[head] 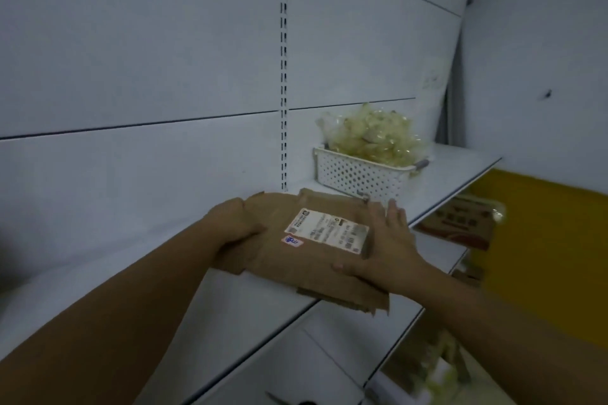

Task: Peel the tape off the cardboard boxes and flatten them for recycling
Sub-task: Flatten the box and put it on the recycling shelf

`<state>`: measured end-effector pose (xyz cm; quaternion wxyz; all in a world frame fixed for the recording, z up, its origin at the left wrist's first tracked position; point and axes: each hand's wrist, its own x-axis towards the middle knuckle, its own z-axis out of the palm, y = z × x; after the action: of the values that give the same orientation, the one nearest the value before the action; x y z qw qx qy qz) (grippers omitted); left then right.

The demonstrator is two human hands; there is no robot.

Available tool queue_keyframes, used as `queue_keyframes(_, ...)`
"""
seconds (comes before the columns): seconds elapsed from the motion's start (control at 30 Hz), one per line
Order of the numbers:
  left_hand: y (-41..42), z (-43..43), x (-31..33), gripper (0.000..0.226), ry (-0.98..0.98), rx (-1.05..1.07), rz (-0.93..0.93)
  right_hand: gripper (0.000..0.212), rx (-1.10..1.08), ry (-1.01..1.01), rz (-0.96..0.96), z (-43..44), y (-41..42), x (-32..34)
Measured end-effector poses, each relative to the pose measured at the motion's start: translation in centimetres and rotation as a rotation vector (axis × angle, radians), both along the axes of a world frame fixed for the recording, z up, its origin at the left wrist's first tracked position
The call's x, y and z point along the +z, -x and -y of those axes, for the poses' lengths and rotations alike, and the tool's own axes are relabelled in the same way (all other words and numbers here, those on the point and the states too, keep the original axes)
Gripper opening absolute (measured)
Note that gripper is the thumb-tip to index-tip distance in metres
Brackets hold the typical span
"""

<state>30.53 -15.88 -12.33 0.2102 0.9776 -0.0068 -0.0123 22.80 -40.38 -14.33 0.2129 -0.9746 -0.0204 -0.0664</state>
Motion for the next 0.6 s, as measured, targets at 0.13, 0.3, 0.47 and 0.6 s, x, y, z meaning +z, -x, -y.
queue_keyframes(0.13, 0.2, 1.9, 1.2, 0.095, 0.204, 0.103, -0.101, 0.097, -0.174, -0.811, -0.226, 3.7, -0.2, -0.5)
queue_keyframes(0.3, 2.2, 3.4, 3.8, 0.059, 0.812, 0.165, -0.342, 0.041, -0.15, -1.001, -0.46, 11.0, -0.2, 0.0)
queue_keyframes(0.47, 3.8, 10.7, 7.0, 0.039, 0.963, -0.184, -0.585, 0.04, 0.046, -1.184, -0.636, 22.4, 1.5, 0.7)
queue_keyframes(0.6, 2.9, 20.9, 7.9, 0.05, 0.952, -0.281, -0.585, 0.039, -0.027, -1.23, -0.548, 32.3, 2.1, 1.8)
